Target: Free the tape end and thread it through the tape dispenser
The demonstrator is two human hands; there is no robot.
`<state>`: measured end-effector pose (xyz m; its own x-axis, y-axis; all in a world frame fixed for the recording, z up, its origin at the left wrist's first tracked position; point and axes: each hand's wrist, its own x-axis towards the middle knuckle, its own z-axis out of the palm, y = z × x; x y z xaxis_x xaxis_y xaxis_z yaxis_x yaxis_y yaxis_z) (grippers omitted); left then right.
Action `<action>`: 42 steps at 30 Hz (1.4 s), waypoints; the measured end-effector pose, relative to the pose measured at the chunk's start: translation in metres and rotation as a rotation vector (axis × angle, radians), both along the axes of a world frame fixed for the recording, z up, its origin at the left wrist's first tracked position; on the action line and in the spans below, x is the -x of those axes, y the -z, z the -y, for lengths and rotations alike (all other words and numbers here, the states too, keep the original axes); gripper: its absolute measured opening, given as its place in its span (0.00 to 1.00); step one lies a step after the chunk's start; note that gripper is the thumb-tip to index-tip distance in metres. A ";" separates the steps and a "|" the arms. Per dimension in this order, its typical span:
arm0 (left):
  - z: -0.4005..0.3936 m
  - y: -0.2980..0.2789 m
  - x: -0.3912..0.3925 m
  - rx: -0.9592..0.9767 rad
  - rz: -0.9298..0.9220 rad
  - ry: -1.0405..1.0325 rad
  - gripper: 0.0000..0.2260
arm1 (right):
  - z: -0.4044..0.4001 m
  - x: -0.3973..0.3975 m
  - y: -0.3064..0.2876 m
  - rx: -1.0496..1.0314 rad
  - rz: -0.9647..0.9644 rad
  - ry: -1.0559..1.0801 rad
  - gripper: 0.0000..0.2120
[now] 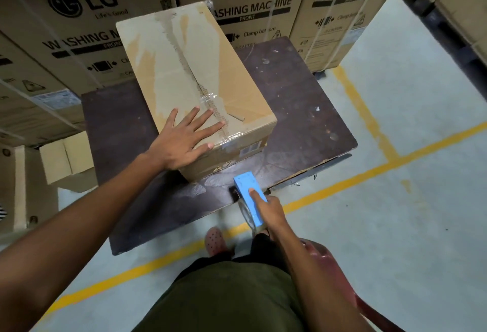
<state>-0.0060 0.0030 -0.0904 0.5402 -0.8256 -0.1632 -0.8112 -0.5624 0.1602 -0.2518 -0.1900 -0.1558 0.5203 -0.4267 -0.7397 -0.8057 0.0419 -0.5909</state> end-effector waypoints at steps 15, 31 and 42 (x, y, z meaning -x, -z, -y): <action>0.037 -0.010 0.013 -0.019 -0.065 -0.230 0.34 | 0.015 -0.021 -0.042 -0.040 0.305 0.030 0.25; 0.060 -0.011 0.029 -0.021 0.032 -0.236 0.40 | 0.046 -0.028 -0.079 0.189 0.351 -0.011 0.21; 0.050 -0.021 0.037 0.130 0.005 -0.232 0.36 | 0.077 -0.040 -0.100 0.145 0.590 -0.044 0.17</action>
<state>-0.0428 -0.0469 -0.0693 0.7182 -0.6932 -0.0607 -0.6637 -0.7086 0.2395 -0.2120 -0.2666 -0.0559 0.8442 -0.4705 -0.2570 -0.3395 -0.0982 -0.9355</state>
